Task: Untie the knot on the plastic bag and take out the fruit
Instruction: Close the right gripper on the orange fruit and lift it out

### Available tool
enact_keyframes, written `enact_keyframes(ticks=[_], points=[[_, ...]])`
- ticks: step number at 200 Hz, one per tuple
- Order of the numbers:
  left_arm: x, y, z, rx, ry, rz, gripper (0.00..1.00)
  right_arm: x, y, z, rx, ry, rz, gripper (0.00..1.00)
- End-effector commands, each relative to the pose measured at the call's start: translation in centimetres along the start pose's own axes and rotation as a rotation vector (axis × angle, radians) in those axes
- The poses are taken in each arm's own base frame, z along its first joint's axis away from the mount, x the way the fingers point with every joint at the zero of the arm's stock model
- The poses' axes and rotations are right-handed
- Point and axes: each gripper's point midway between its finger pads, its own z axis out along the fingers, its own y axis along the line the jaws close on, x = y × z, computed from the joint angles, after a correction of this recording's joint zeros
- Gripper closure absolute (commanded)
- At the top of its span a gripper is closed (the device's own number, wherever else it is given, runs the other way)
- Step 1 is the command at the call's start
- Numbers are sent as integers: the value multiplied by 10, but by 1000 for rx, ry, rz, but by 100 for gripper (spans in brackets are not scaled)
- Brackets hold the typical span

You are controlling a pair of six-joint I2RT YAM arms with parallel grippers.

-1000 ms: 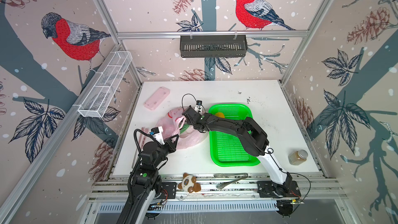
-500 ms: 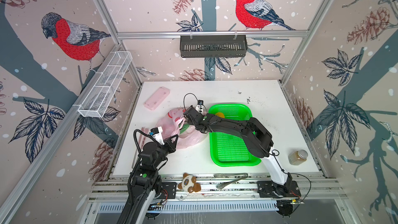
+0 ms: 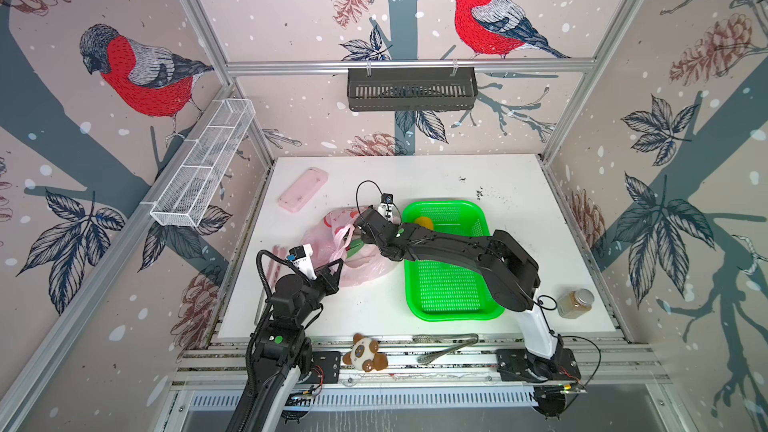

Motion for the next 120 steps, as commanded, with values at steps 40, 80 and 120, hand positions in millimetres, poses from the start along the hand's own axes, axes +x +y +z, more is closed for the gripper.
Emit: enact_keyframes(ticks=[40,80,120], points=[[-7,-3,-2,0,-31,27,100,-3,13,-26,-54,-37,-30,33],[-8,-2,-2,-4,-35,26,100,-1,18,-43,-85,-44,-64,33],[-10,-1,-3,-16,-47,22,100,3,23,-55,-116,-41,-96,34]])
